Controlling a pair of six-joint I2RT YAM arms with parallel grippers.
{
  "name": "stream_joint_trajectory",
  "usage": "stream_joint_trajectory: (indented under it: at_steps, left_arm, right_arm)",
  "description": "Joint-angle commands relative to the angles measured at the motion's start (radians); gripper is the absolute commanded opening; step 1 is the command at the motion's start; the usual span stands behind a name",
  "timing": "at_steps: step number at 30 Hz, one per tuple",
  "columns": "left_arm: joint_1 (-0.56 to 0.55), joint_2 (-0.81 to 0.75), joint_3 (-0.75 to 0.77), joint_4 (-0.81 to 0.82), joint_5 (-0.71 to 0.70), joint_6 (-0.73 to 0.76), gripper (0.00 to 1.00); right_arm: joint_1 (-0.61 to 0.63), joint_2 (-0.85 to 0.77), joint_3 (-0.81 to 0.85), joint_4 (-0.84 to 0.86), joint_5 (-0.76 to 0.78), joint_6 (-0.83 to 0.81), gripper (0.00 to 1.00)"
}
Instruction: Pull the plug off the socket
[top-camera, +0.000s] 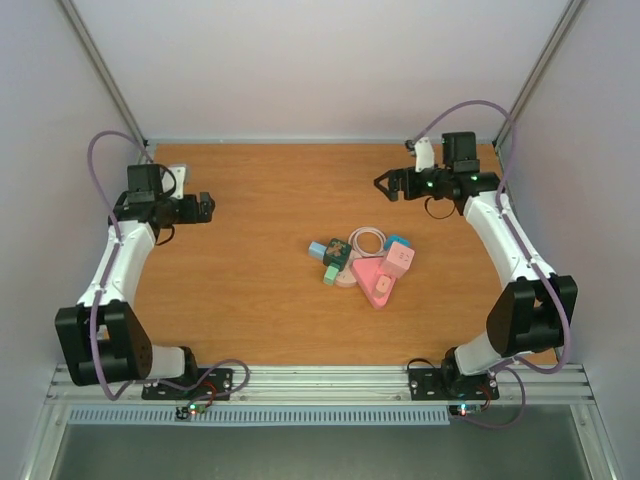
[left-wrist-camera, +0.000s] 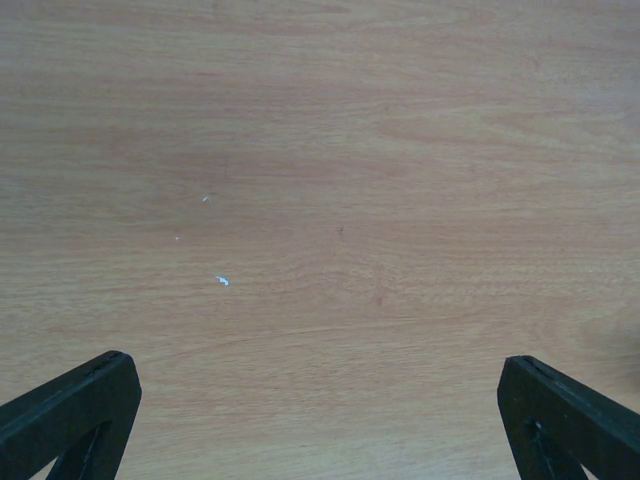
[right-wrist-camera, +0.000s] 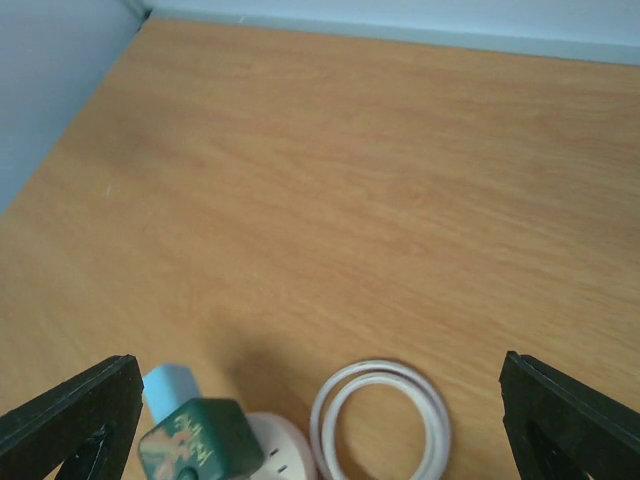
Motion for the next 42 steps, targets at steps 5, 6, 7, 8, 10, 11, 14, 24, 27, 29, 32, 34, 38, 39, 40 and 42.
stream_joint_trajectory:
  at_steps: [5,6,7,8,10,11,14,24,27,29,32,34,38,39,40,42]
  left_arm:
    - [-0.015,-0.099,-0.064,0.111,0.026,0.078,1.00]
    - [-0.015,-0.108,-0.071,0.115,0.032,0.091,1.00]
    - [-0.016,-0.116,-0.076,0.117,0.040,0.100,1.00]
    - [-0.017,-0.121,-0.078,0.115,0.041,0.112,1.00]
    - [-0.018,-0.129,-0.081,0.107,0.050,0.130,1.00]
    - [-0.017,-0.133,-0.083,0.098,0.062,0.139,1.00]
    - [-0.018,-0.163,-0.104,0.095,0.101,0.178,1.00]
    - [-0.019,-0.197,-0.108,0.057,0.135,0.247,1.00]
    - [-0.019,-0.195,-0.106,0.056,0.141,0.250,1.00]
    - [-0.019,-0.196,-0.104,0.056,0.136,0.252,1.00]
    - [-0.019,-0.197,-0.104,0.056,0.124,0.255,1.00]
    - [-0.019,-0.198,-0.106,0.055,0.124,0.260,1.00]
    - [-0.019,-0.202,-0.111,0.052,0.133,0.264,1.00]
    - [-0.019,-0.204,-0.114,0.051,0.134,0.264,1.00]
    - [-0.019,-0.205,-0.116,0.052,0.136,0.264,1.00]
    - [-0.020,-0.207,-0.121,0.052,0.138,0.264,1.00]
  right_arm:
    - [0.181,-0.026,0.035,-0.178,0.045,-0.253,0.99]
    - [0.202,-0.023,0.036,-0.198,0.053,-0.275,0.99]
    - [0.224,-0.019,0.036,-0.216,0.062,-0.297,0.98]
    - [0.244,-0.016,0.034,-0.232,0.070,-0.316,0.99]
    - [0.279,-0.011,0.029,-0.255,0.086,-0.347,0.98]
    - [0.294,-0.009,0.023,-0.263,0.093,-0.357,0.99]
    - [0.334,-0.005,0.006,-0.284,0.112,-0.384,0.99]
    - [0.418,0.058,-0.045,-0.267,0.195,-0.410,0.99]
    - [0.433,0.087,-0.043,-0.252,0.210,-0.398,0.98]
    - [0.449,0.106,-0.055,-0.240,0.229,-0.387,0.98]
    - [0.473,0.124,-0.075,-0.212,0.265,-0.372,0.99]
    - [0.483,0.139,-0.078,-0.202,0.275,-0.365,0.99]
    - [0.485,0.174,-0.076,-0.201,0.287,-0.358,0.98]
    - [0.485,0.182,-0.078,-0.195,0.293,-0.355,0.97]
    - [0.484,0.191,-0.079,-0.191,0.298,-0.353,0.96]
    - [0.485,0.206,-0.076,-0.178,0.312,-0.342,0.94]
